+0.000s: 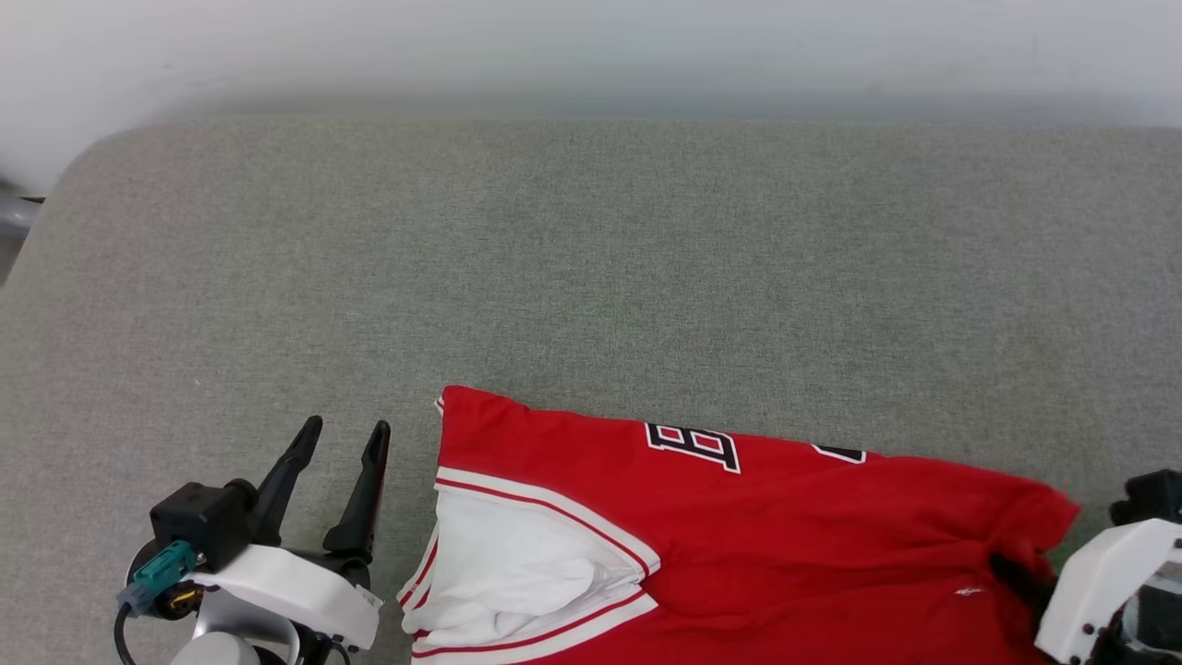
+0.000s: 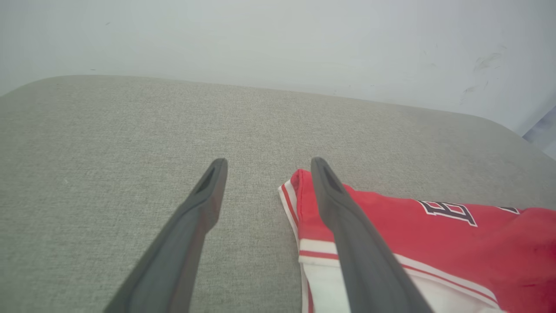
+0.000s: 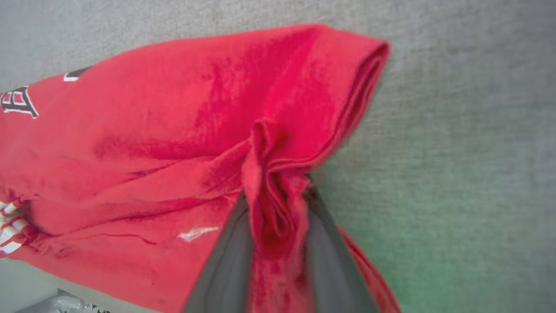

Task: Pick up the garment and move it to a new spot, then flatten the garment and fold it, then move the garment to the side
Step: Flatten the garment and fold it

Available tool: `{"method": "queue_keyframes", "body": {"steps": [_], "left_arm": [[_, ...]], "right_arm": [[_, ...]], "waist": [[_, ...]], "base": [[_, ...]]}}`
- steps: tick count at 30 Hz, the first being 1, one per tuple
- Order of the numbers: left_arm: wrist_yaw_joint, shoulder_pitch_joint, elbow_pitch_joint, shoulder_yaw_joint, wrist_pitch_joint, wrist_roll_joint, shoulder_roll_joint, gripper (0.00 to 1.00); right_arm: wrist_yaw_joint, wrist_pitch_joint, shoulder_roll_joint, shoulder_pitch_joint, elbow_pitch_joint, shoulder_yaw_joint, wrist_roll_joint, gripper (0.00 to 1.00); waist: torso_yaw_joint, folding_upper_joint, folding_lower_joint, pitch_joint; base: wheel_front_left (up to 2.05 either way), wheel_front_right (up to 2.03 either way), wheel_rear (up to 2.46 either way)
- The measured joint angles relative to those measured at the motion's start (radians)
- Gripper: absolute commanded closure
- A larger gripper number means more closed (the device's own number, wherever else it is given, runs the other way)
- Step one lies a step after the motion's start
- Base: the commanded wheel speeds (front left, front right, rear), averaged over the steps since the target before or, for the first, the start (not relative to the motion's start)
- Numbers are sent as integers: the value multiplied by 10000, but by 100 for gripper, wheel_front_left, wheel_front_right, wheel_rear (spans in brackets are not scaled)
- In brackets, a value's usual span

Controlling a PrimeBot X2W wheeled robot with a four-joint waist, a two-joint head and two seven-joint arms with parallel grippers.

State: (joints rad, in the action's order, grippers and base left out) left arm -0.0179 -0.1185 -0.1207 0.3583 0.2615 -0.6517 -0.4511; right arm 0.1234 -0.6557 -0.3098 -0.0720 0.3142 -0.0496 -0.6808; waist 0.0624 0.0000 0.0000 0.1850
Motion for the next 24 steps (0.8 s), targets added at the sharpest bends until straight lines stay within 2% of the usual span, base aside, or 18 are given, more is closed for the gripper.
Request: {"method": "queue_keyframes", "body": {"steps": [2,10,24], "left_arm": [[21,76,-36,-54,0,52,29,0],[142,278,-132,-244,0,104,123,0],[249,404,-178,-324,2,226,184,0]], "right_arm": [[19,196,98,-4,71,94,-54,100],[88,884,-176,-74,422,75,-61,100],[82,1756,-1271,-565,1373,-1016,965,100]], "waist": [[-3,0,0,-67],[-59,0,1,-264],[-150,1,1,-501]], "base": [[0,0,0],[0,0,0],[0,0,0]]}}
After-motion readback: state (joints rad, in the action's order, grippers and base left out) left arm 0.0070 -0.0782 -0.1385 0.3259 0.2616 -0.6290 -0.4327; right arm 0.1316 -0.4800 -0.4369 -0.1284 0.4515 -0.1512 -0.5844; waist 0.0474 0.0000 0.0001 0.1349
